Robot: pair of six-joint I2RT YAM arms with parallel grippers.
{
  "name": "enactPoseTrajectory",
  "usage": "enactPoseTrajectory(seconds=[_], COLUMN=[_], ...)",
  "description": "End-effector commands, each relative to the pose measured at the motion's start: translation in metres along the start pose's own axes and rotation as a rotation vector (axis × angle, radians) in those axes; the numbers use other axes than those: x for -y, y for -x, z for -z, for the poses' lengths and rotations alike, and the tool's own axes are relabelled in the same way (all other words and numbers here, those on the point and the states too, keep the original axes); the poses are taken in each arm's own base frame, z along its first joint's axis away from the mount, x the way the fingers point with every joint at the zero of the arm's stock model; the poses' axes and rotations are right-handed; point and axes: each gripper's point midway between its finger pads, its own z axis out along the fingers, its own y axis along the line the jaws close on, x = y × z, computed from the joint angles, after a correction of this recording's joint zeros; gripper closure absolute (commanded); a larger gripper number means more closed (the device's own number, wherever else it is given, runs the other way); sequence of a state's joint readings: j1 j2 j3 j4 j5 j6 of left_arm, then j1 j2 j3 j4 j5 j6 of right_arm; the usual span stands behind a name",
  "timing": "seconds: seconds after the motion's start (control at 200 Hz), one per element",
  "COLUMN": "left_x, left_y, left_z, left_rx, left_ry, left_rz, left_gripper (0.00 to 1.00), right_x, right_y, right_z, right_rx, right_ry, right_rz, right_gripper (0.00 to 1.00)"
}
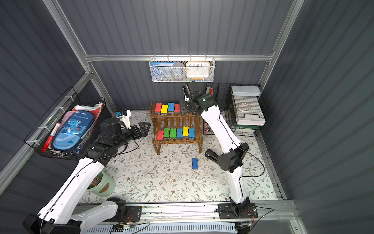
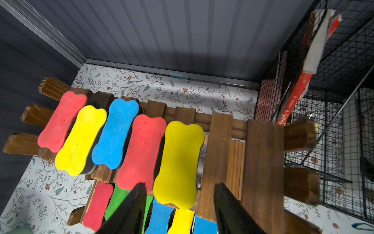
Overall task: Remove the whiteboard erasers from the shelf
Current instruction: Move the whiteboard eraser to the shelf.
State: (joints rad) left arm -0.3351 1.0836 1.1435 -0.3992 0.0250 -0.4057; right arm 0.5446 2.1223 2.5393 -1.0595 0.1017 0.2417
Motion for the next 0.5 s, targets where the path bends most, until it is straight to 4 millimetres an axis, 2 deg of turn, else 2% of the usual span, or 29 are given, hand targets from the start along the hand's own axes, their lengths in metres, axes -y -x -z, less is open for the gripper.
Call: enactPoseTrajectory(seconds=[0.0, 0.295, 0.495], left_x=[0.003, 0.003, 0.004], left_y=[0.007, 0.007, 0.008], left_z=[0.005, 0.005, 0.006], left_rx=[0.011, 0.009, 0.013], left_ry=[-0.003, -0.001, -0.003], left_rz=[-0.013, -0.013, -0.013], left_gripper=[0.01, 0.01, 0.01], right_x=[0.000, 0.000, 0.003], right_y=[0.005, 0.004, 0.008], right_z=[-0.007, -0.019, -0.016], right_rx=[0.018, 0.010, 0.025], right_ry=[-0.010, -0.014, -0.019], right_rz=[0.009, 0.013, 0.011], right_gripper=[0.42, 0.42, 0.43])
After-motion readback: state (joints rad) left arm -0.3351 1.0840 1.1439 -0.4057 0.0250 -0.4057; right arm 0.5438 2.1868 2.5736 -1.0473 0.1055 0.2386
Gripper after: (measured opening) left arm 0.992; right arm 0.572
